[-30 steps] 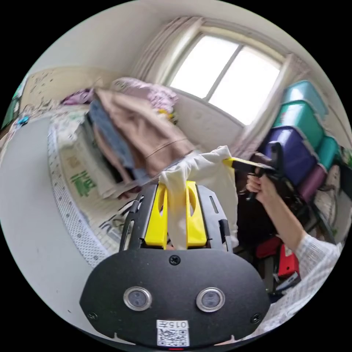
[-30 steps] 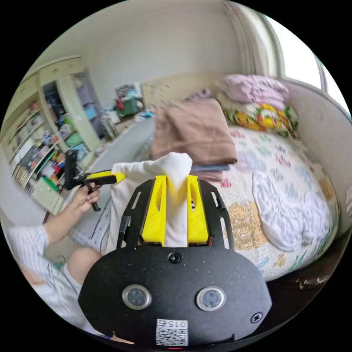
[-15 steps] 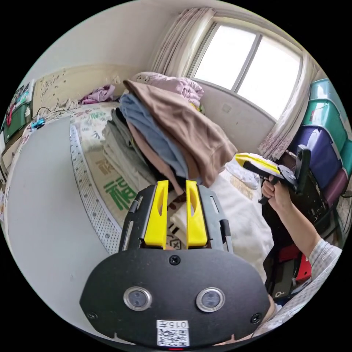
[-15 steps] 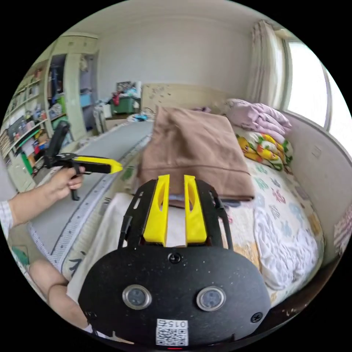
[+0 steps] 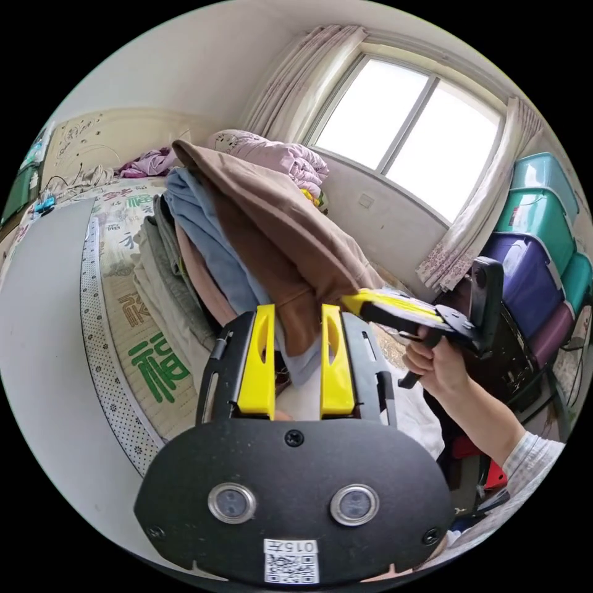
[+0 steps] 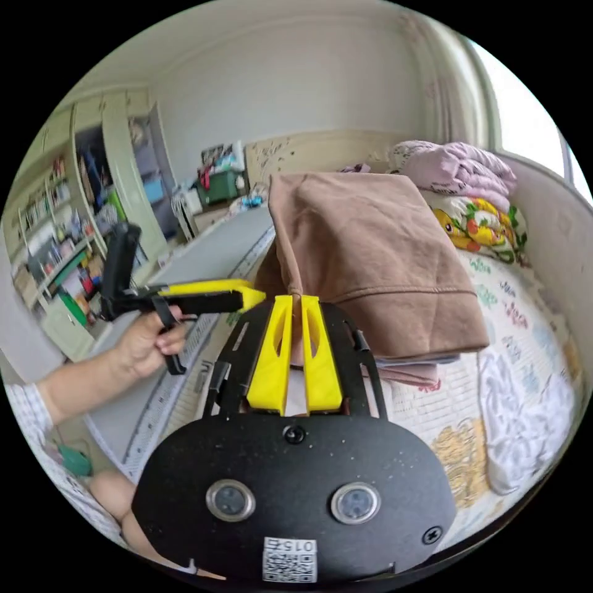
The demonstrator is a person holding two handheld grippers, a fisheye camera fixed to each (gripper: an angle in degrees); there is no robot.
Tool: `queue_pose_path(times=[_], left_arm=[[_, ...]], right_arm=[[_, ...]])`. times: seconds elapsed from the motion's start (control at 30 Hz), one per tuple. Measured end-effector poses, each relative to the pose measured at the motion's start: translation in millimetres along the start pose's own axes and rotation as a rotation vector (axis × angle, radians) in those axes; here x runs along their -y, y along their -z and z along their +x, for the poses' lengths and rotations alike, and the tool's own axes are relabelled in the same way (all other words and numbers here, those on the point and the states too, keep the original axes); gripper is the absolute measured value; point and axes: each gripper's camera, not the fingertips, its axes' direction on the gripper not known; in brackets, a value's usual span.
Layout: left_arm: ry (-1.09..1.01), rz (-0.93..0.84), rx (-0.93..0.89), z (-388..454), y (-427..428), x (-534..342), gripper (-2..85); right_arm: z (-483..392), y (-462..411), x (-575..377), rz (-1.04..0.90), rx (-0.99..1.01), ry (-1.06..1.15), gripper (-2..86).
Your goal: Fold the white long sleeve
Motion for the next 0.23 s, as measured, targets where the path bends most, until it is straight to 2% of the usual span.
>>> queue_pose_path(times=[0.13,0.23], left_arm=[[0.072,-0.026,0.079,2.8,-11.0,3.7,5.6],[0.133,0.038,-0.034,-1.8,15.5,5.8,2.7]], right_arm=[[48.4,57.0,-20.1,0.133,0.143,-0.178,1.5],[47.6,95.5,-23.7,0.182,0.185,-0.171,1.2]])
